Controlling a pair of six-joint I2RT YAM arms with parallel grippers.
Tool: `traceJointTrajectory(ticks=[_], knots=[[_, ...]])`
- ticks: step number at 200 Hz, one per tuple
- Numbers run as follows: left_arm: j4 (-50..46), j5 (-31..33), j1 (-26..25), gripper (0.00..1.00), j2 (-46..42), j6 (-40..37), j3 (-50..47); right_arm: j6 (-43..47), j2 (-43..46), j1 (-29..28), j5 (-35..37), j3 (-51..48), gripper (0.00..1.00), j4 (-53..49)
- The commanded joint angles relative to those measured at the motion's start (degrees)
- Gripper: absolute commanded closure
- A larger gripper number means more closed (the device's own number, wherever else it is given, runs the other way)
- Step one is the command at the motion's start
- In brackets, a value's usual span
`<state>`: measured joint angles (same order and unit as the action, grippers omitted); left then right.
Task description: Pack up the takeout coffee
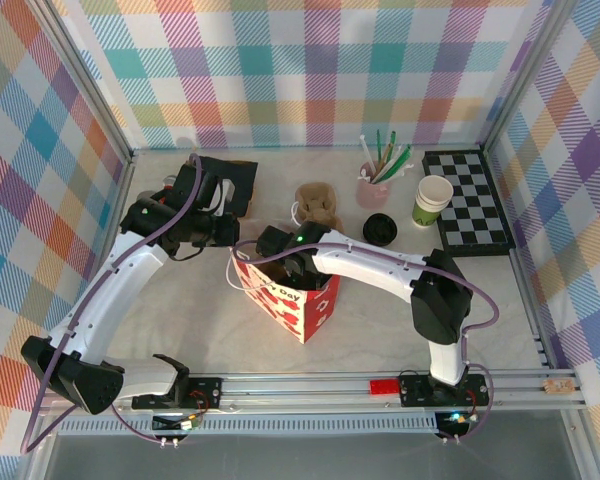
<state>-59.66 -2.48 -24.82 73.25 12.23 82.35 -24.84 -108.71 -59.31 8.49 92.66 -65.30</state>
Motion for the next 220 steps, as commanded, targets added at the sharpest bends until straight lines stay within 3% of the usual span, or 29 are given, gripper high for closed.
traceJointTrajectory(ticks=[1,77,220], knots=[[0.34,-0.25,0.76,0.87,-1.32,0.25,1.41,0.09,-2.04,0.48,1.09,-2.14,0.58,1.98],[0.51,0.64,0.75,0.87,-0.79,0.25,1.23,-1.87,1.19,0.21,0.65,-2.49,0.58,0.62],[0.16,1.42,0.74,0.87,-0.48,0.25,1.33,-0.79,2.45,-0.10,2.05,5.82,0.57,-6.44]])
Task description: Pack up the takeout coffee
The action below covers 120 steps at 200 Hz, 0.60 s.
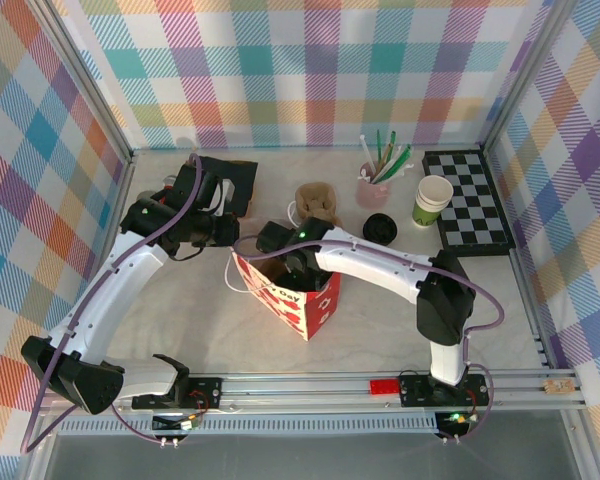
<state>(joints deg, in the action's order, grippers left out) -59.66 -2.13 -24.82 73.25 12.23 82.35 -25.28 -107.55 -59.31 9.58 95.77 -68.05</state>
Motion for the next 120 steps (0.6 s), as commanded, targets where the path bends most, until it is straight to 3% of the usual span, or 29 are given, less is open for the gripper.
traceJointTrajectory(ticks=[1,120], knots=[[0.16,1.08,0.74,0.87,-0.48,0.25,1.33,-0.28,1.29,-0.10,0.96,2.74,0.57,-3.72],[0.27,1.10,0.74,0.87,-0.48,0.25,1.41,-0.34,1.09,-0.60,1.13,5.31,0.57,-6.74]])
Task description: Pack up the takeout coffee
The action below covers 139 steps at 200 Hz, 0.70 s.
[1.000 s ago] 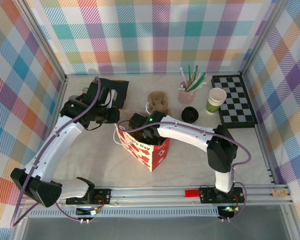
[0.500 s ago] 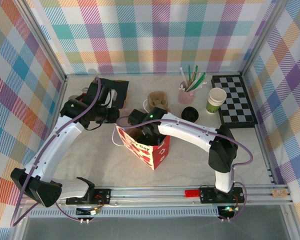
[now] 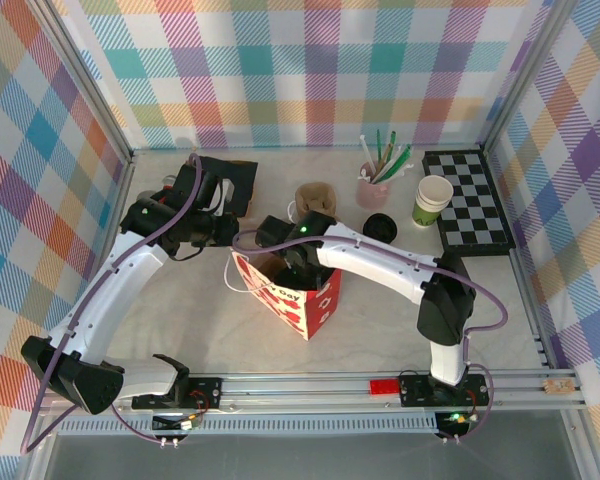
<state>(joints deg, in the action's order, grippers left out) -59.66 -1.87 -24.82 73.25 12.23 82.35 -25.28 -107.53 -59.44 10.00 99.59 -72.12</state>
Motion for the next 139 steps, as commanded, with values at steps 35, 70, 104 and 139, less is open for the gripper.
traceJointTrajectory(ticks=[35,70,104,139], knots=[[0.18,0.86,0.74,0.87,-0.39,0.25,1.50,-0.31,0.98,-0.60,0.64,2.01,0.57,-3.37],[0.15,1.17,0.74,0.87,-0.48,0.24,1.33,-0.29,1.00,-0.81,0.72,2.88,0.57,-4.02],[0.16,1.25,0.73,0.87,-0.39,0.16,1.42,-0.28,1.08,-0.99,0.79,3.42,0.57,-4.68],[0.08,1.47,0.74,0.87,-0.30,0.16,1.50,-0.30,1.00,-1.17,0.90,3.72,0.57,-4.93]])
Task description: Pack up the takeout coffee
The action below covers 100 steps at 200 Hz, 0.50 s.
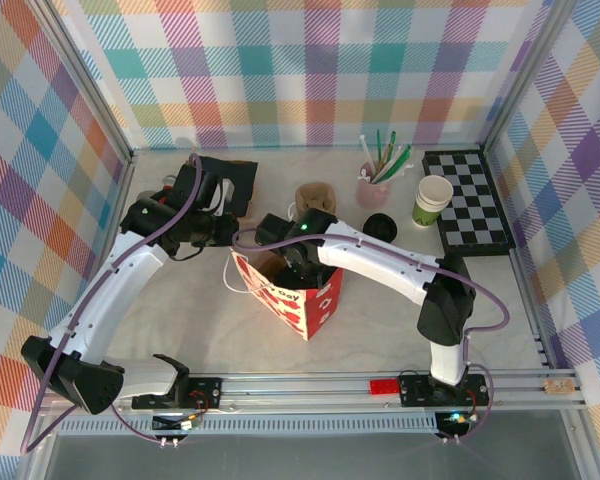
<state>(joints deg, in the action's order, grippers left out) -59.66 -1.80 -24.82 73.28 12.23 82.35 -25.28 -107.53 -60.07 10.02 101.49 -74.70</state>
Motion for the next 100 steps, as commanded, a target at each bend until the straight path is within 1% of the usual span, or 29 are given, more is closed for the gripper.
traceJointTrajectory(ticks=[1,100], knots=[[0.07,1.43,0.74,0.87,-0.37,0.16,1.50,-0.34,1.00,-0.55,0.88,1.80,0.57,-2.46],[0.07,1.83,0.74,0.87,-0.02,0.07,1.50,-0.20,0.96,-0.53,1.26,3.27,0.57,-3.44]])
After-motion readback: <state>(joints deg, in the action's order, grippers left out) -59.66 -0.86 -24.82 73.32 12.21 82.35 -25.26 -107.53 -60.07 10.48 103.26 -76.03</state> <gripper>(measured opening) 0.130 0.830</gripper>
